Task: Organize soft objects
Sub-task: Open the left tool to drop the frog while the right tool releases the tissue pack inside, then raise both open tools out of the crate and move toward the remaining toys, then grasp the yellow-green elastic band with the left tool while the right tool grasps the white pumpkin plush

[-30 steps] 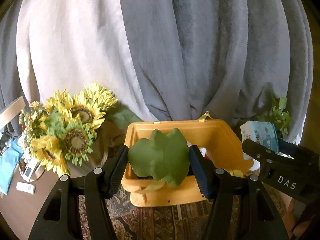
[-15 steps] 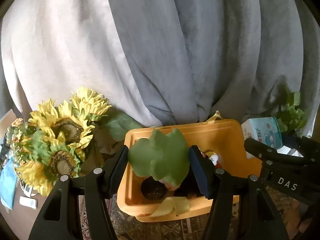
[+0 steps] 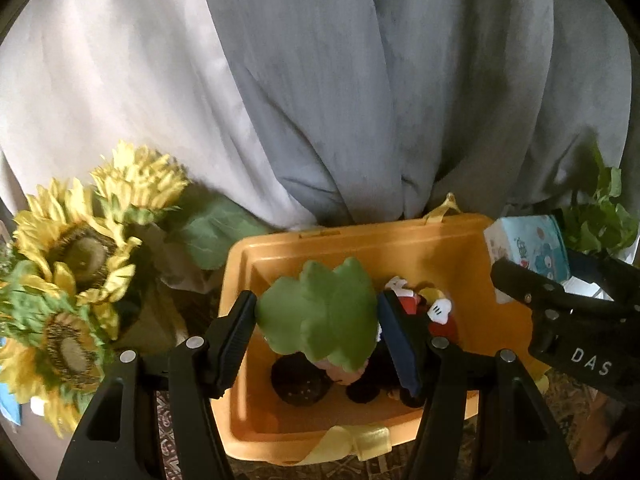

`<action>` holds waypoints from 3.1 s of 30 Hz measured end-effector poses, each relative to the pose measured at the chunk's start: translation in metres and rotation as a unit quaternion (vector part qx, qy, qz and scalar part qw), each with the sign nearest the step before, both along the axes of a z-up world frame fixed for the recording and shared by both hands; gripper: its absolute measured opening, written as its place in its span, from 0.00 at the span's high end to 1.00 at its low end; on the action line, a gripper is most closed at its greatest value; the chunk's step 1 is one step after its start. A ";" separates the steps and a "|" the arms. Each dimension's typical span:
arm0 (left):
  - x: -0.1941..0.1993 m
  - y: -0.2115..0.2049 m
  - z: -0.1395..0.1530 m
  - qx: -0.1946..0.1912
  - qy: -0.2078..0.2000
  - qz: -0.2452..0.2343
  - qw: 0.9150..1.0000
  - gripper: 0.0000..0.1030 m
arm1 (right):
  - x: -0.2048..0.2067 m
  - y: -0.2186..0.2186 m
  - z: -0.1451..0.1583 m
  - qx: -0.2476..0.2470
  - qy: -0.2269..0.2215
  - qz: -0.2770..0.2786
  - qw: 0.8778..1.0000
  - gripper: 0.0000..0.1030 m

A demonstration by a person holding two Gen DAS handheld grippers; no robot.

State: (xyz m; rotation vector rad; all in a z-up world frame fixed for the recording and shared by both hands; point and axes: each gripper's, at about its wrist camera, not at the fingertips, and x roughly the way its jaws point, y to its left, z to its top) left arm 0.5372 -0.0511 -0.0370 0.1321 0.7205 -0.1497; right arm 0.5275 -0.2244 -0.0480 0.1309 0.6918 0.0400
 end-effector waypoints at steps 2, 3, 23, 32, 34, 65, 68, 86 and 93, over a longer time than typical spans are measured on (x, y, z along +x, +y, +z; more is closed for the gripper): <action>0.004 -0.001 -0.004 -0.002 0.007 -0.003 1.000 0.29 | 0.004 0.000 -0.002 -0.001 0.009 0.001 1.000 0.24; 0.006 -0.001 -0.006 0.000 0.009 -0.004 1.000 0.24 | 0.006 -0.002 -0.003 0.001 0.013 -0.001 1.000 0.21; -0.041 0.000 0.018 -0.004 -0.036 0.020 0.999 0.22 | -0.050 -0.009 0.021 0.009 -0.026 -0.008 1.000 0.20; -0.094 0.000 0.036 -0.012 -0.059 0.024 0.998 0.22 | -0.105 -0.016 0.044 -0.012 -0.062 -0.018 0.998 0.20; -0.104 -0.001 0.040 -0.013 -0.063 0.023 0.998 0.21 | -0.118 -0.019 0.047 -0.012 -0.066 -0.023 0.997 0.20; -0.257 -0.021 0.012 -0.007 -0.073 0.025 0.997 0.05 | -0.246 -0.047 -0.007 0.002 -0.061 -0.016 0.998 0.08; -0.265 -0.021 0.003 -0.006 -0.071 0.027 0.997 0.05 | -0.254 -0.049 -0.016 -0.003 -0.060 -0.013 0.998 0.08; -0.299 -0.038 -0.069 -0.002 -0.006 0.038 0.999 0.05 | -0.270 -0.058 -0.081 -0.011 -0.008 0.021 1.000 0.08; -0.305 -0.047 -0.084 0.012 -0.006 0.042 0.999 0.05 | -0.268 -0.077 -0.096 0.065 0.004 0.025 0.998 0.08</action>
